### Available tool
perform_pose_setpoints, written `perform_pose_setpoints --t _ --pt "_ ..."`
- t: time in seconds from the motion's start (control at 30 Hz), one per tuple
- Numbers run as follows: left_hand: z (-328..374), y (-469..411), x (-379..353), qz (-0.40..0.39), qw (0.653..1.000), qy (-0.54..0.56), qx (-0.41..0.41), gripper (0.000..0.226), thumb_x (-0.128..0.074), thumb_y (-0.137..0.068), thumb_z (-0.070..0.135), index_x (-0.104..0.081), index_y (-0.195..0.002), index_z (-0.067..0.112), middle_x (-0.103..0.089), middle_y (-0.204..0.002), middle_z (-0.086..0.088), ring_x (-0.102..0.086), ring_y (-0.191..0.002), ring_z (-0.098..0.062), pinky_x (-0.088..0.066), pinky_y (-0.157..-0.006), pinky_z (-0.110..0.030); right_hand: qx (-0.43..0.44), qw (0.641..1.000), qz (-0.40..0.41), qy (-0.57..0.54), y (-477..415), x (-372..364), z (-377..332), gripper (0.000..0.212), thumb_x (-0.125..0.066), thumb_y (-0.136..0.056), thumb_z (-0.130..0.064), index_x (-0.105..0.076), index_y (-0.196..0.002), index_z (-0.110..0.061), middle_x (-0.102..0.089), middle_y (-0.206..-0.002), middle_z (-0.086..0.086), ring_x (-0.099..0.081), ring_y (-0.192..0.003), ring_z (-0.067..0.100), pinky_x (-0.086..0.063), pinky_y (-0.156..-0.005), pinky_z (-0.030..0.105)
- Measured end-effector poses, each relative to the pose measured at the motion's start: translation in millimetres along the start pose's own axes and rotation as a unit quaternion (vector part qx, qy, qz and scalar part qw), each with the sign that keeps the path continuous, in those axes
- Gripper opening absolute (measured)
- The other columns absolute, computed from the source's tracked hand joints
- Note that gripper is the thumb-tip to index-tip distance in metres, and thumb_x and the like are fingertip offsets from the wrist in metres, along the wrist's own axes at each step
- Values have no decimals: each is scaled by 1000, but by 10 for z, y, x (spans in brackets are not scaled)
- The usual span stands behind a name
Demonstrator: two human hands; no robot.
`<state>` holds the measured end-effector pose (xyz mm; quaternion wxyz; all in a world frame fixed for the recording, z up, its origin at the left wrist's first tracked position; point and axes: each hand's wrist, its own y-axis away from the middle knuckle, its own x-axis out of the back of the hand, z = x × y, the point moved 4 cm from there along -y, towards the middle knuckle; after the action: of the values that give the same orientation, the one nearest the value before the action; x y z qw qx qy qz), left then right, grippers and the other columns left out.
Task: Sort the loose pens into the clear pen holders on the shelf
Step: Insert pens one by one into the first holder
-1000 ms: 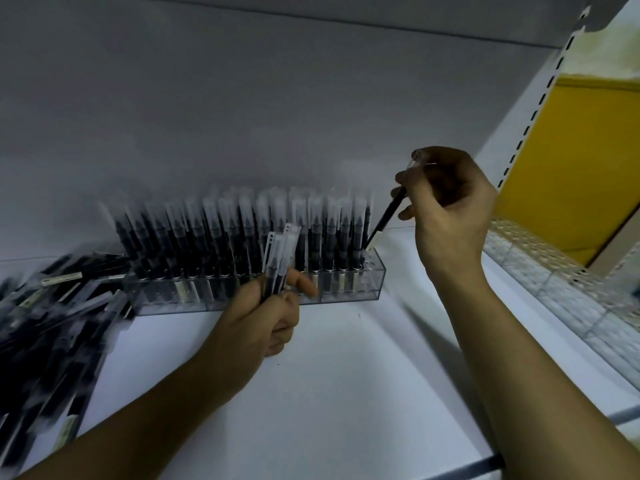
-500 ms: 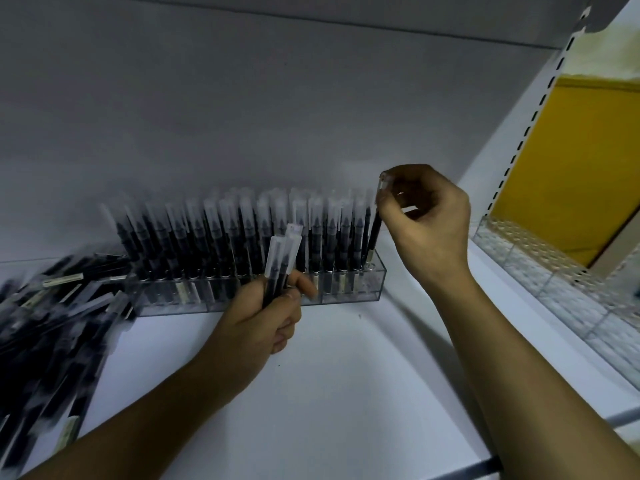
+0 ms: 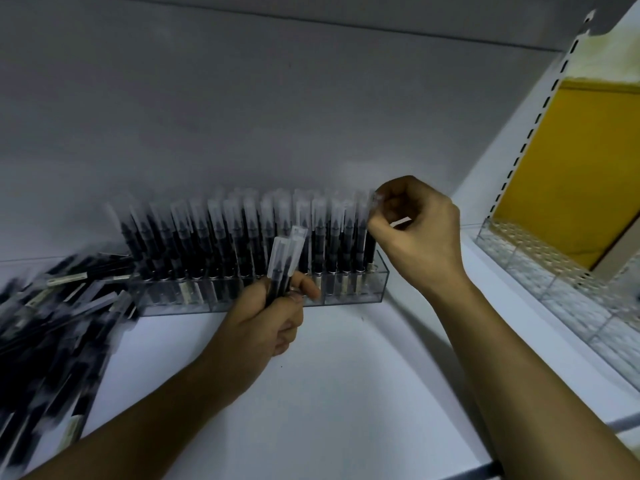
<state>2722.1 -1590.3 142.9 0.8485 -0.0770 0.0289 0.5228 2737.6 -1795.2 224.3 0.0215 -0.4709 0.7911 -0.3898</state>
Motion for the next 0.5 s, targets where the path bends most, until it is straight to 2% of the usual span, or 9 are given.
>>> perform_pose_setpoints --t 0.1,0.2,0.23,0.3,0.4,0.43,0.5 --pt "10 6 3 1 1000 6 0 33 -45 -99 3 -69 -82 17 -35 -53 2 -27 -43 -9 -19 -41 -24 -2 1000 16 15 1 13 14 21 -70 -80 -13 -66 -97 -24 -67 -82 -13 -65 -76 7 -51 -62 18" --pt "41 9 -5 -15 1000 16 -7 24 -47 -83 13 -70 -80 18 -35 -54 0 -28 -44 -10 -21 -41 -22 65 995 78 -18 51 56 -85 22 -63 -80 -7 -64 -98 -20 -61 -77 -7 -59 -68 14 -44 -59 23" --pt "47 10 -9 -21 1000 23 -5 24 -46 -80 13 -70 -79 17 -35 -54 0 -28 -44 -10 -22 -40 -22 90 992 74 -43 83 38 -127 19 -62 -82 -5 -65 -96 -18 -60 -74 -3 -57 -63 17 -44 -56 26" --pt "54 10 -15 -31 999 39 -2 25 -46 -78 13 -71 -77 16 -37 -54 0 -29 -43 -9 -23 -40 -21 108 989 0 -100 161 -78 -189 15 -62 -86 -2 -68 -95 -13 -63 -72 5 -54 -56 26 -43 -49 35" --pt "52 16 -14 -32 998 54 3 24 -47 -77 14 -70 -76 14 -37 -53 -1 -30 -42 -8 -24 -40 -20 67 962 -176 -199 275 -314 -230 18 -66 -90 -5 -72 -107 -9 -71 -85 9 -50 -52 40 -44 -46 42" --pt "50 19 -10 -31 998 60 7 20 -47 -77 14 -67 -76 11 -37 -53 -1 -30 -41 -8 -23 -40 -20 48 948 -222 -222 308 -369 -232 24 -66 -91 -5 -71 -114 -9 -73 -93 7 -49 -50 40 -45 -46 41" --pt "43 20 -6 -30 997 71 16 10 -49 -74 13 -57 -73 8 -35 -53 -3 -28 -40 -9 -21 -40 -20 18 923 -288 -254 352 -434 -237 31 -64 -92 -5 -68 -122 -9 -74 -103 4 -51 -47 30 -49 -48 35"
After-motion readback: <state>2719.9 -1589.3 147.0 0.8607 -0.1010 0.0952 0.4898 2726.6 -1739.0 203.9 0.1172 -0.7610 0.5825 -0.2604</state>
